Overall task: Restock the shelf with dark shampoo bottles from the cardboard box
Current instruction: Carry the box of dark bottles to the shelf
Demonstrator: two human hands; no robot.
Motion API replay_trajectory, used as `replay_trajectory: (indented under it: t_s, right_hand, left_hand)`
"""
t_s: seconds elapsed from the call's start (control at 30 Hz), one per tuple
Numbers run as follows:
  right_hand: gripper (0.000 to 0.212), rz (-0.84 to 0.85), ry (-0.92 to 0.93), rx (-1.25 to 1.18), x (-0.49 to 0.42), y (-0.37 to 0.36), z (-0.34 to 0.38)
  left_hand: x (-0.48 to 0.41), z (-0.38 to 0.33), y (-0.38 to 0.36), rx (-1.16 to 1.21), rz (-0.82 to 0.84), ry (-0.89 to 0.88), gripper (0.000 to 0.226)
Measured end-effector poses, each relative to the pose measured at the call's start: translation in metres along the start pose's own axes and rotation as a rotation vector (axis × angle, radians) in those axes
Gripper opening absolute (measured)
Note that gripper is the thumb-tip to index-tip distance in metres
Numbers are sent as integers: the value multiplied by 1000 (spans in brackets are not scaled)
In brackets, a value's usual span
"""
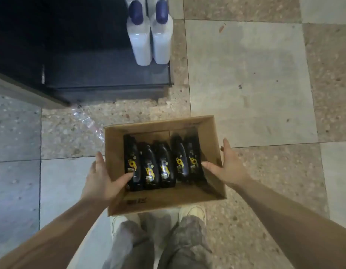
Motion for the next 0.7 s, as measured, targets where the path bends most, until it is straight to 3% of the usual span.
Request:
replay_trajectory:
  t_s: [0.13,0.23,0.37,0.57,0.7]
  right_hand:
    - [84,-59,52,-174,-12,-13,-8]
    - [64,-162,89,-288,-12,-19,-10]
    - [71,-194,52,-406,-9,-22,-8]
    - [62,-179,45,-398,8,-7,15]
    - [80,-162,71,-358,42,26,57]
  left_hand:
    - [-15,3,-17,283,-35,-19,90]
    - [-18,12,-24,358,-129,-32,81]
    - [-18,12,-26,388,-153,-18,77]
    - [11,14,-13,438,-215,-20,73]
    - [62,13,25,490,-271,0,73]
Point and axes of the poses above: each hand's wrist, its own x-axis away from the middle knuckle, its own y-axis out of the back of the hand, z = x × y, the point moved 5 cm from there along -x, towards the middle knuckle, and after that the axes turned 9 degrees about y, right-handed, at the moved point
